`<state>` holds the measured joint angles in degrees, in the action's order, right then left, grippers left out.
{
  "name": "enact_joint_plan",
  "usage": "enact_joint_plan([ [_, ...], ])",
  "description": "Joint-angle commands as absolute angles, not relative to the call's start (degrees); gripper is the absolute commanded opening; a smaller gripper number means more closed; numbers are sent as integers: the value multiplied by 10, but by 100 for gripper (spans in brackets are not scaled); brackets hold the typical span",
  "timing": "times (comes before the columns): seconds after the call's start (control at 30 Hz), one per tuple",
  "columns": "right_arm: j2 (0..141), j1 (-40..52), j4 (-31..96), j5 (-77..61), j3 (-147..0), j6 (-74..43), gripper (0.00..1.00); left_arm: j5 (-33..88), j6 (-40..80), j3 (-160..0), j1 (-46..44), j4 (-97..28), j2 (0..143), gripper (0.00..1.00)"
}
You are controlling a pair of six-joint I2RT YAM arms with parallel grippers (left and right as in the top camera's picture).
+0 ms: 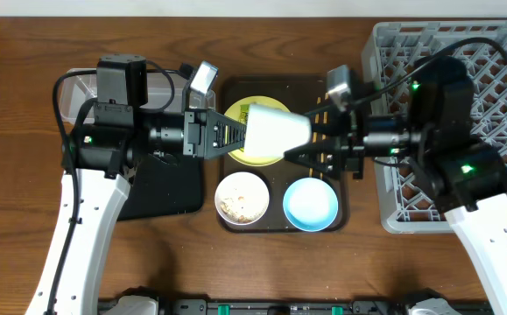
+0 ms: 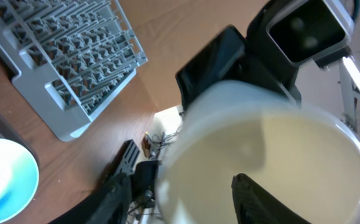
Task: Sort waste into correct bins and load items into the dishwasher rack
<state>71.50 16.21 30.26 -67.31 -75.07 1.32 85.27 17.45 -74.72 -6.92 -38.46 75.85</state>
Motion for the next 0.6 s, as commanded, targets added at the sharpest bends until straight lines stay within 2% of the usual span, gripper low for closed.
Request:
enact_joint_plan([
  [0.0, 707, 99, 327, -650, -761, -20, 51, 843, 165, -754, -69, -382, 759, 58],
  [0.17, 693, -38, 470, -487, -761, -73, 50, 833, 166, -754, -69, -382, 759, 59],
  [0.3, 692, -118, 612, -250, -761, -117, 49, 829, 165, -753, -69, -382, 759, 61],
  [0.43, 698, -139, 699, -8, -761, -178, 50, 823, 166, -753, -69, -383, 760, 63],
  [0.57, 716, -138, 723, 51, -761, -197, 52, 799, 166, -753, -69, -383, 760, 63],
])
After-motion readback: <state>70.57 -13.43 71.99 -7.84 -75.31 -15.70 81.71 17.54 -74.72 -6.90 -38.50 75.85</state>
